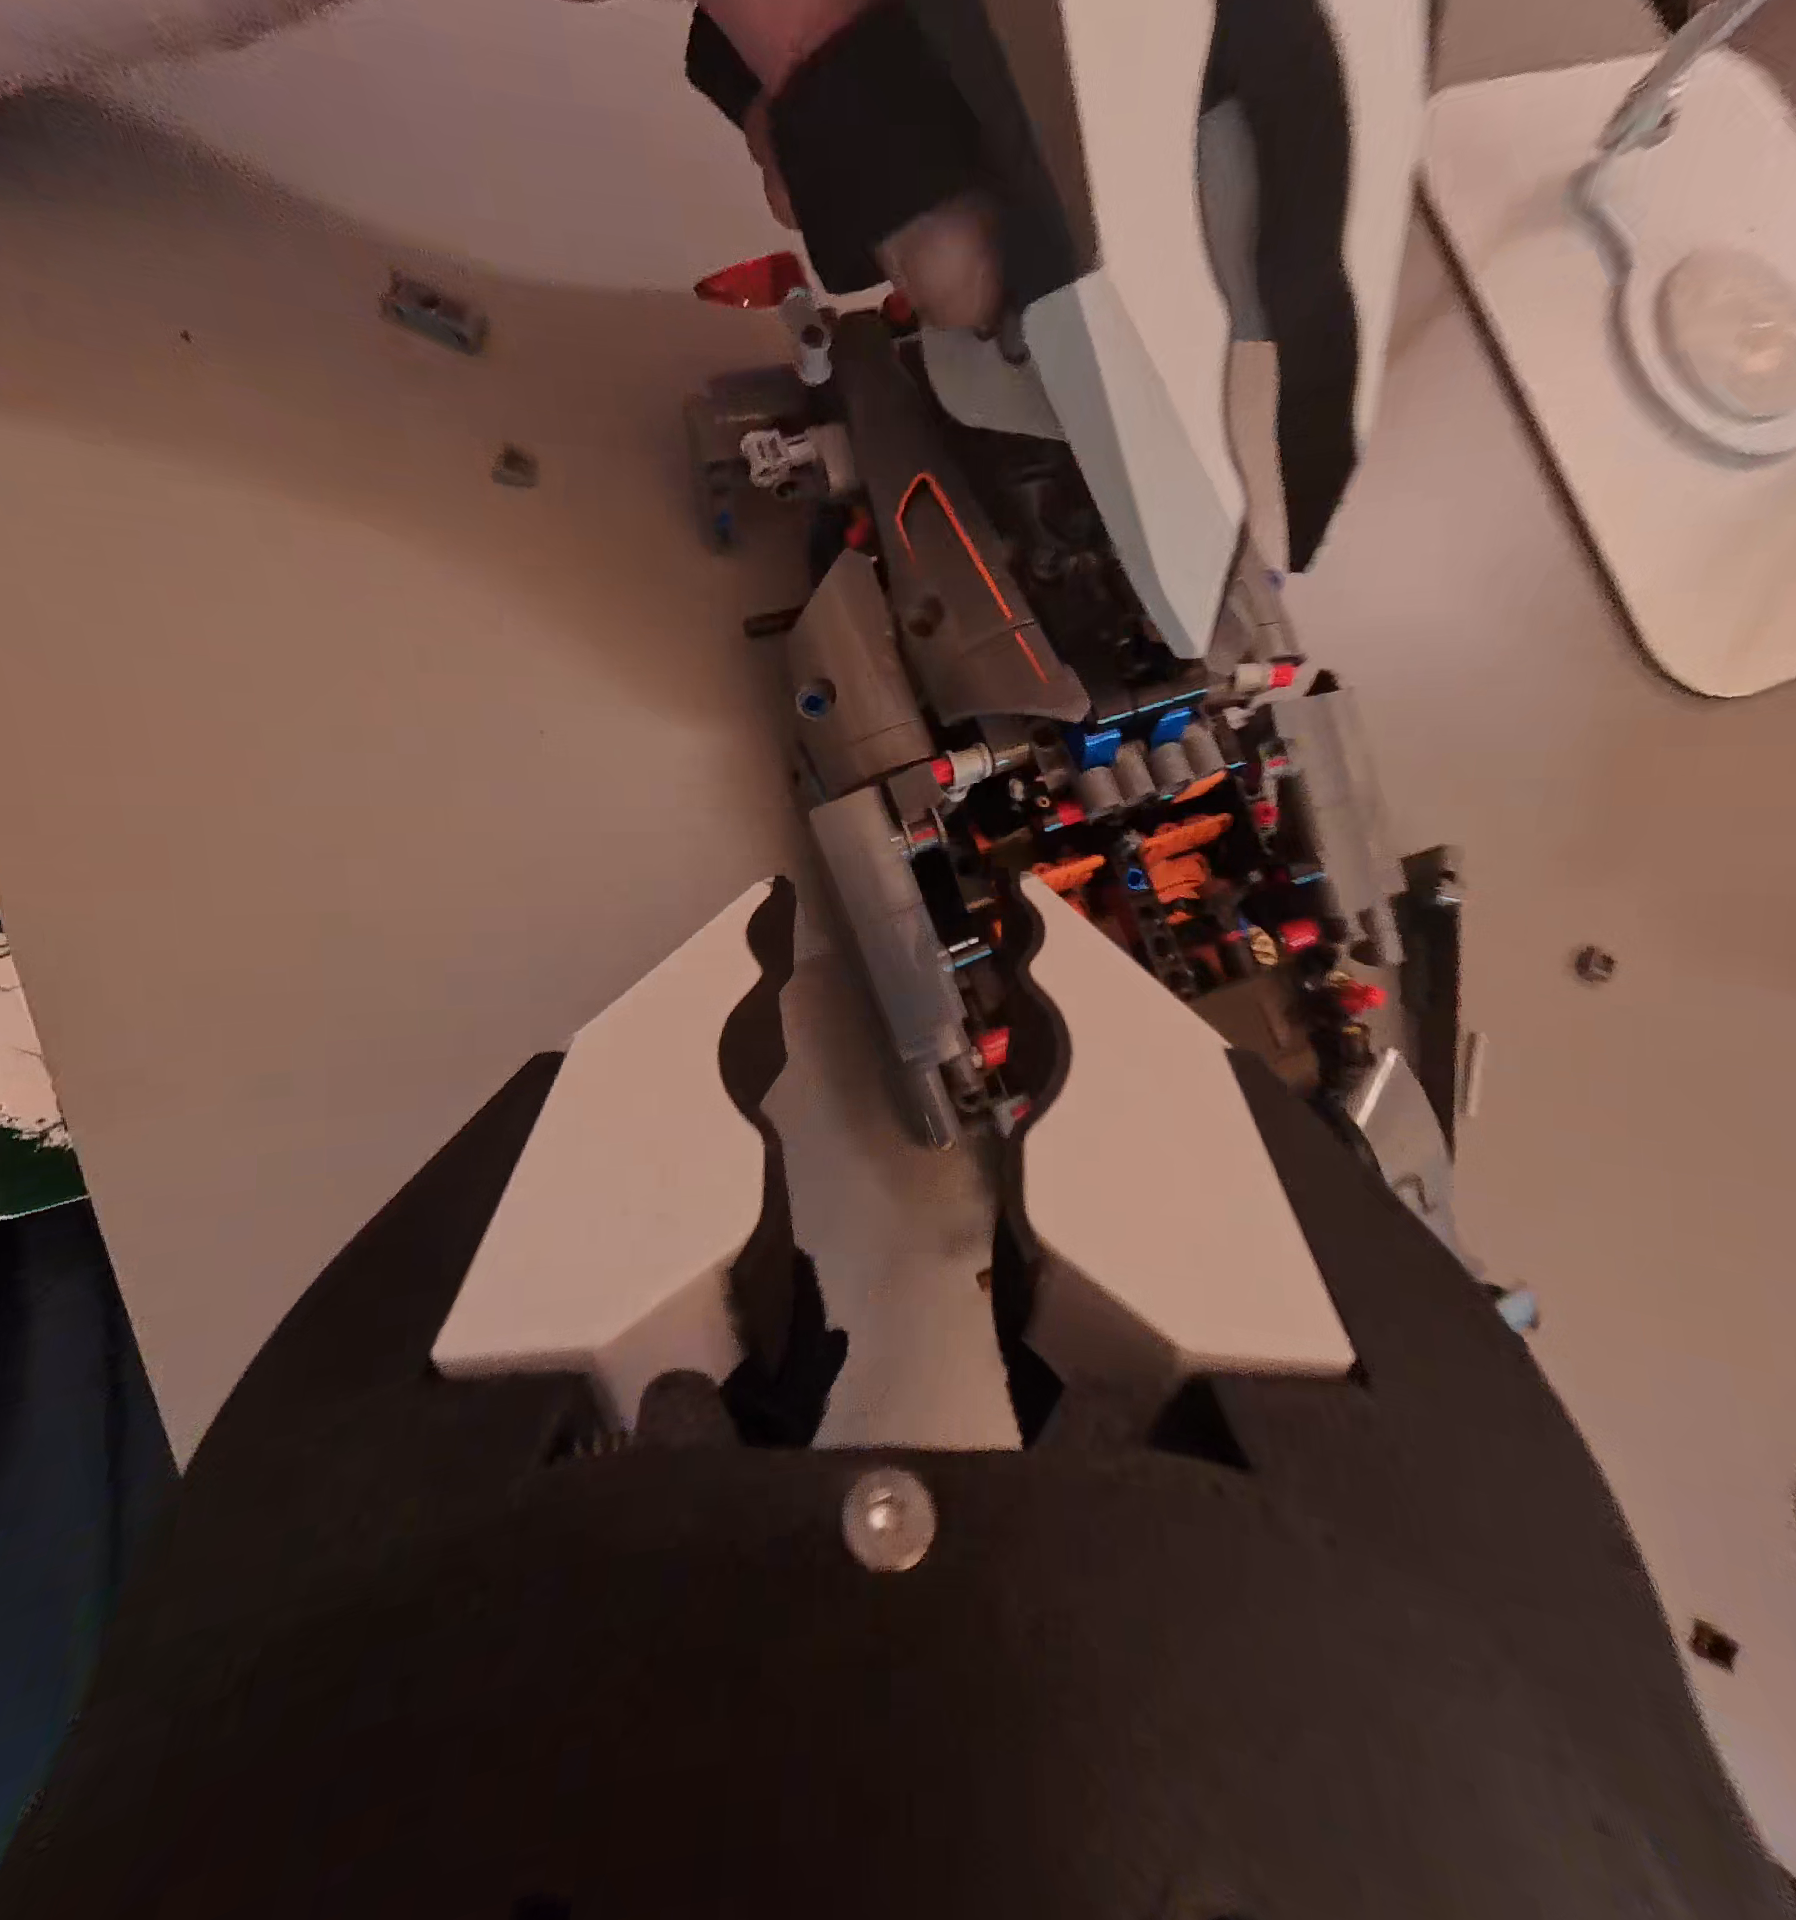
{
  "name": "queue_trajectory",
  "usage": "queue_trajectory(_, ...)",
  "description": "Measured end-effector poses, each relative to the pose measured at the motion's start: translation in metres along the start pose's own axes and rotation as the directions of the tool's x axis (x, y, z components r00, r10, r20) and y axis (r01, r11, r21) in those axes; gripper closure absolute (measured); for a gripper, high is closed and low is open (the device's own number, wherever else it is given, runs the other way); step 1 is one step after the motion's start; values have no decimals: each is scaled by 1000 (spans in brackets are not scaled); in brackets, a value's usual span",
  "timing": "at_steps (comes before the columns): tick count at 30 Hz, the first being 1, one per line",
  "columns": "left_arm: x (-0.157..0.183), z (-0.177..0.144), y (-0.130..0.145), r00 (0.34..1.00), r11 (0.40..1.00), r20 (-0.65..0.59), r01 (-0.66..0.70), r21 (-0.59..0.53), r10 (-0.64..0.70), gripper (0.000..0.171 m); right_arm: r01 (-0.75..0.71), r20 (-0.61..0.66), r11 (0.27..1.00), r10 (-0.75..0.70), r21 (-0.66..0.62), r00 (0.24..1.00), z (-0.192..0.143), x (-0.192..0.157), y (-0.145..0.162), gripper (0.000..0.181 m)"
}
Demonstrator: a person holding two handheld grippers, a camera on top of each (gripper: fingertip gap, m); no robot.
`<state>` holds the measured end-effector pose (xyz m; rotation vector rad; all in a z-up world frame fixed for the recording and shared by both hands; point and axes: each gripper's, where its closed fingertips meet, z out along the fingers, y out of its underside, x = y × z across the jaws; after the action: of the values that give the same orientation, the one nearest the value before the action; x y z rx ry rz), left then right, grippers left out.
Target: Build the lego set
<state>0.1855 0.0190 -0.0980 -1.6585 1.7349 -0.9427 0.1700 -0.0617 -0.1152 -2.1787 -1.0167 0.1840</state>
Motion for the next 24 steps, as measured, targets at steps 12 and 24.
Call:
queue_trajectory(12,7,3,0,998,998,-58,16,61,-12,153,83,70,989,-75,-123,995,18,-8,11,164)
queue_trajectory(24,9,4,-1,998,998,-65,8,67,-4,153,39,99,997,-32,-72,995,10,-8,9,164)
